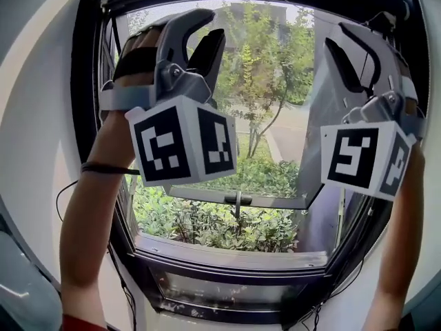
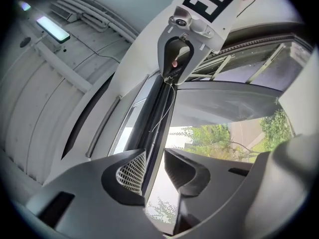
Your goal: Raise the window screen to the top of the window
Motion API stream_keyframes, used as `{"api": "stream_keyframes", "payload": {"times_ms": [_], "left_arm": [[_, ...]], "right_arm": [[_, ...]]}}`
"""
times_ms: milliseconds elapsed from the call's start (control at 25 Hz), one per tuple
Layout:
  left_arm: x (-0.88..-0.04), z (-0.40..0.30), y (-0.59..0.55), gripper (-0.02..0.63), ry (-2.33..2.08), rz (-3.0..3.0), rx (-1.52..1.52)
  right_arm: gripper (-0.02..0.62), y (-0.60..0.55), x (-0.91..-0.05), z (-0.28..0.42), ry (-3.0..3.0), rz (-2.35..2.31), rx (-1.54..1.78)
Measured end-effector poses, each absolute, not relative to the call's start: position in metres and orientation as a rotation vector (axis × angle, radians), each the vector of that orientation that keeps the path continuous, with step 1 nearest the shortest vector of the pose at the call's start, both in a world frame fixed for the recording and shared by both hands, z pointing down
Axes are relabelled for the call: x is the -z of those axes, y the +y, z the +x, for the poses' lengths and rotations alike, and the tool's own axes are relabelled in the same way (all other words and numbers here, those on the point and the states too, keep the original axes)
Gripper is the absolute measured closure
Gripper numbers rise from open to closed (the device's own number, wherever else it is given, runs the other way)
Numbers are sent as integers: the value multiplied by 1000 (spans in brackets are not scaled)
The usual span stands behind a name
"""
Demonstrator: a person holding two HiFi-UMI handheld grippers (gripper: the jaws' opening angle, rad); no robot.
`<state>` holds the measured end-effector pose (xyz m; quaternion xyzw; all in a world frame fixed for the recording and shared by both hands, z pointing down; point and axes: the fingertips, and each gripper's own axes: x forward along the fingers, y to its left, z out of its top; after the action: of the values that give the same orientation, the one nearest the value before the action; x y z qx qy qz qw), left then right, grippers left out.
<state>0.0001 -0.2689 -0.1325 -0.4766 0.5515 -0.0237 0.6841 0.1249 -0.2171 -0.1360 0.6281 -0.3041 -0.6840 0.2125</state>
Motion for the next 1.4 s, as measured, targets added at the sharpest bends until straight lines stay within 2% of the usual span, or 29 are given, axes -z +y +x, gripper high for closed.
{"api": "stream_keyframes", "payload": {"times_ms": [600,1400], "left_arm": [[36,-11,-255,508,1200,-1310,-136],[-125,-25,-289,508,1263,-1873,-241]], "right_arm": [[477,-195,49,132,-1113,1835,1931],[477,-212,-99,175,-1643,2072,1626]]}}
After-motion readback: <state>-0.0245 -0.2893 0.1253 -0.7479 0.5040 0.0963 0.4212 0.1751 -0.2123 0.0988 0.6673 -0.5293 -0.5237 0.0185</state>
